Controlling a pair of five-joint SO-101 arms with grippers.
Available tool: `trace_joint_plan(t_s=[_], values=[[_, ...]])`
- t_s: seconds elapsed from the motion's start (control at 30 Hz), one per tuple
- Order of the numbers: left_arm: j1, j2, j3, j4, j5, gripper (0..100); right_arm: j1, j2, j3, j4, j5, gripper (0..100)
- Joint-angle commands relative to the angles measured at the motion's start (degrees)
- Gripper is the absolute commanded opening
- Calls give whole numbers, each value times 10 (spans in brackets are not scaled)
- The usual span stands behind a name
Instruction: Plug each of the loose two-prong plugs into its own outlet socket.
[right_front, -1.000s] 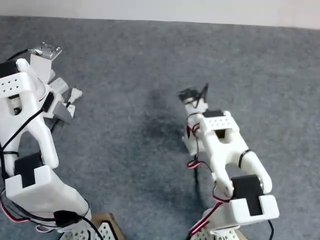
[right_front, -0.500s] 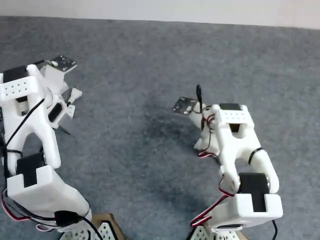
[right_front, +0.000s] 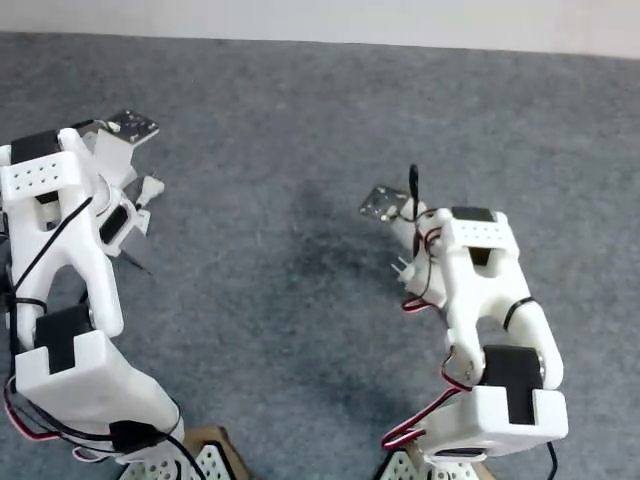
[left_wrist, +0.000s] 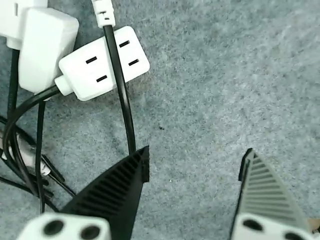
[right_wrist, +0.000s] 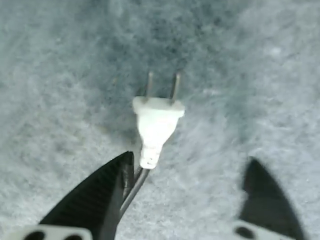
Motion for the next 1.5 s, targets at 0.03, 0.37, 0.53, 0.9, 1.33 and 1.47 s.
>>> trace_joint_plan(t_s=[0.03, 0.37, 0.53, 0.9, 1.33, 1.47], values=[[13, -29, 3, -27, -3, 298, -41, -109, -20, 13, -76, 418], [41, 73, -132, -87, 119, 298, -185, -236, 80, 21, -373, 418], [27, 160, -212, -49, 117, 298, -171, -240, 102, 19, -382, 418], [-50, 277, -422, 42, 72, 298, -174, -236, 119, 20, -383, 418], [-58, 416, -455, 53, 14, 298, -174, -236, 120, 23, -383, 418], [-31, 439, -455, 53, 15, 298, -188, -236, 120, 23, -385, 418]])
